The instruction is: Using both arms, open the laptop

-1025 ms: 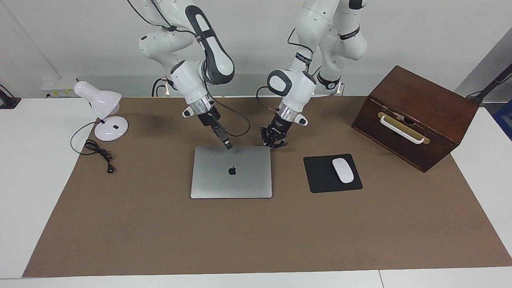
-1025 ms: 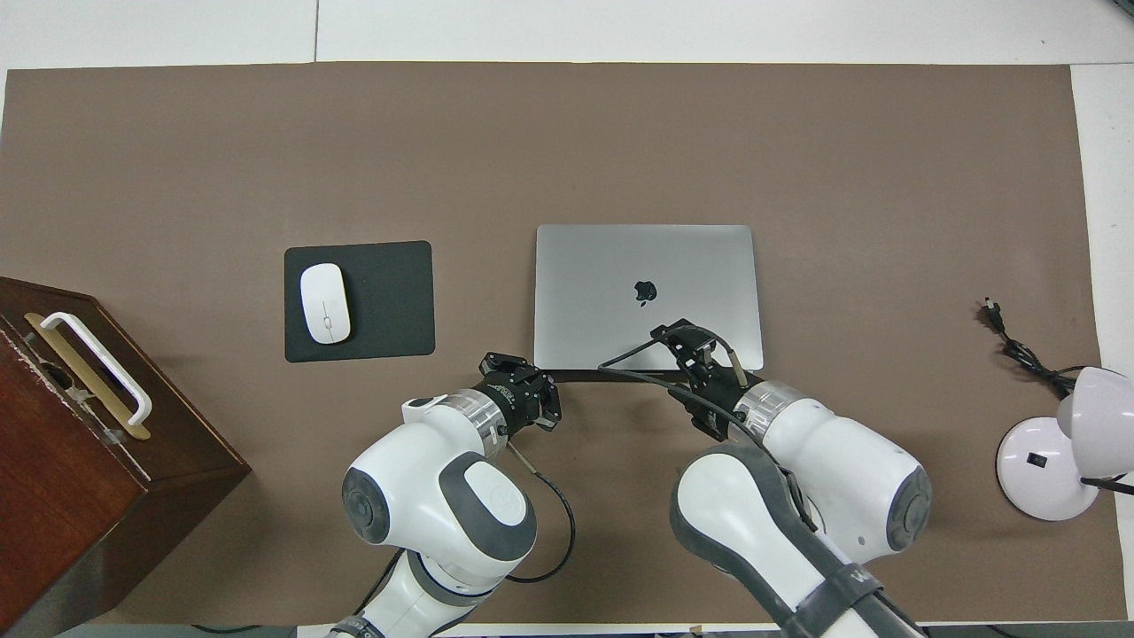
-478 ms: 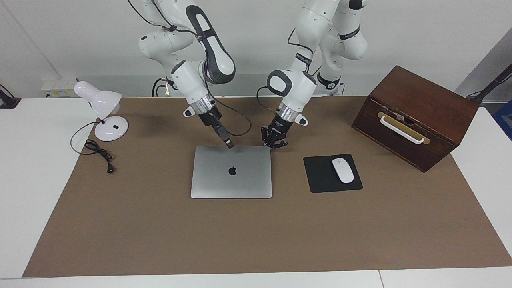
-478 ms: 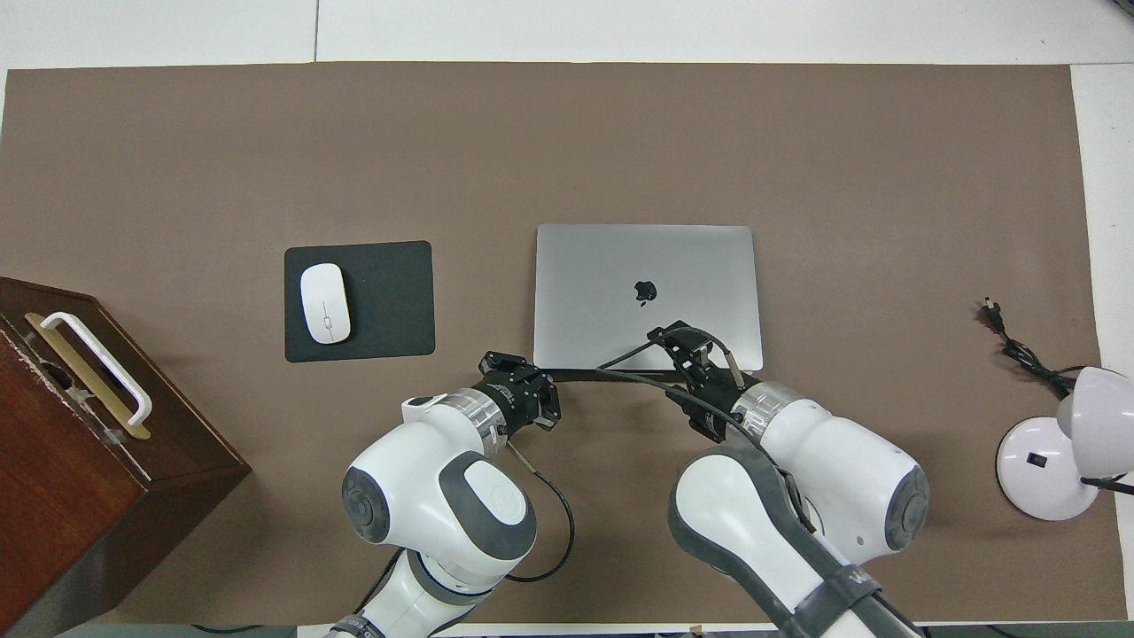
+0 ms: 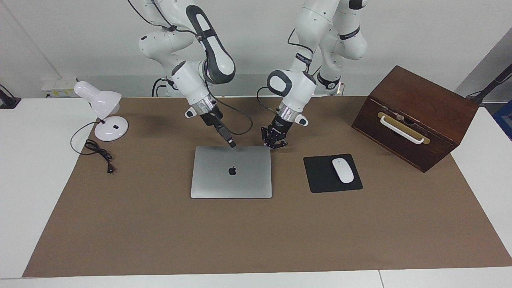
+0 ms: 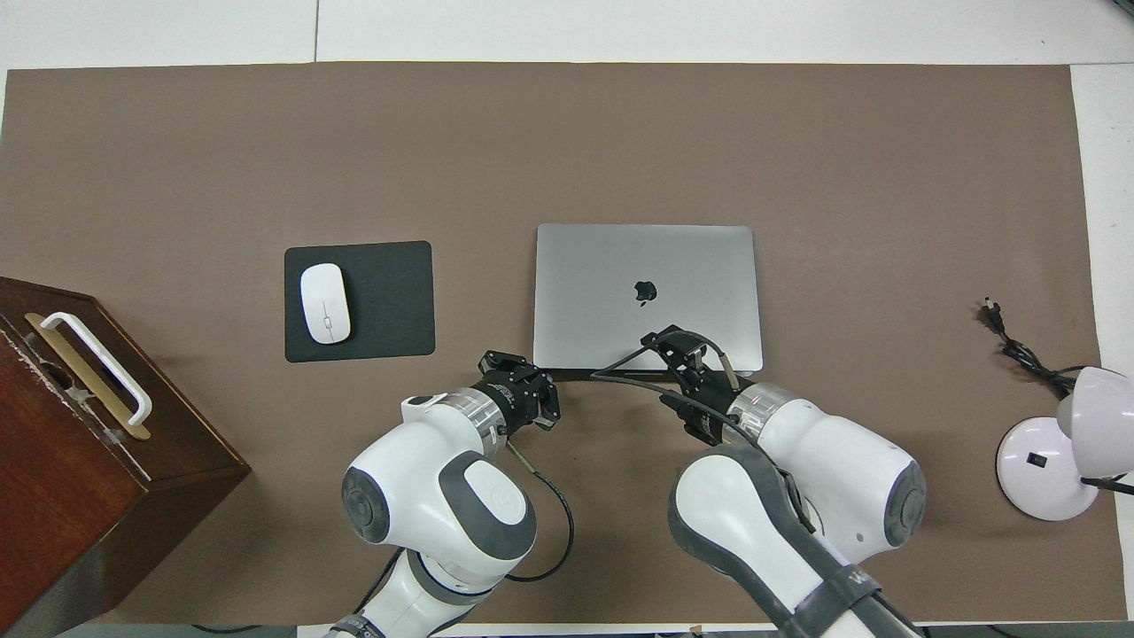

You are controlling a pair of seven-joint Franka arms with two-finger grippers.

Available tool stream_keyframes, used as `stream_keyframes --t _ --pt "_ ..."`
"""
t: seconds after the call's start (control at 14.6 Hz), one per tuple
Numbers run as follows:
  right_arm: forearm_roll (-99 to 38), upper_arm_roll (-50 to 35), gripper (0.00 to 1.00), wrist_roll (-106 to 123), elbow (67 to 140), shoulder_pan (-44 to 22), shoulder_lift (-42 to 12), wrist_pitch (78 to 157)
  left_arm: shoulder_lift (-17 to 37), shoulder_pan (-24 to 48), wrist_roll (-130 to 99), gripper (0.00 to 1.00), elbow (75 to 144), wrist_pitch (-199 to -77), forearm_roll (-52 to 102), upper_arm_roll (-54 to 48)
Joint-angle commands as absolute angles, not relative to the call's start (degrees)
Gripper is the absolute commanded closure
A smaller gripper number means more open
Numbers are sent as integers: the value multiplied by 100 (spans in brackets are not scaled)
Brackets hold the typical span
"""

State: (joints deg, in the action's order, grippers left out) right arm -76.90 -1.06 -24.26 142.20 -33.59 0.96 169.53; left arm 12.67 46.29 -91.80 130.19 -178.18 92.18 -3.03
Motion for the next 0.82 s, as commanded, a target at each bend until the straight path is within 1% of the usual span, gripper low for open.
stream_keyframes --t 0.0,0.75 --pt "-7884 -97 0 -2312 14229 -3366 105 16849 1362 4667 -9132 100 12832 -17912 9158 -237" --pt "-7893 44 0 -1987 14098 -3366 -149 16901 1354 4535 -9053 100 12858 -17903 9158 -237"
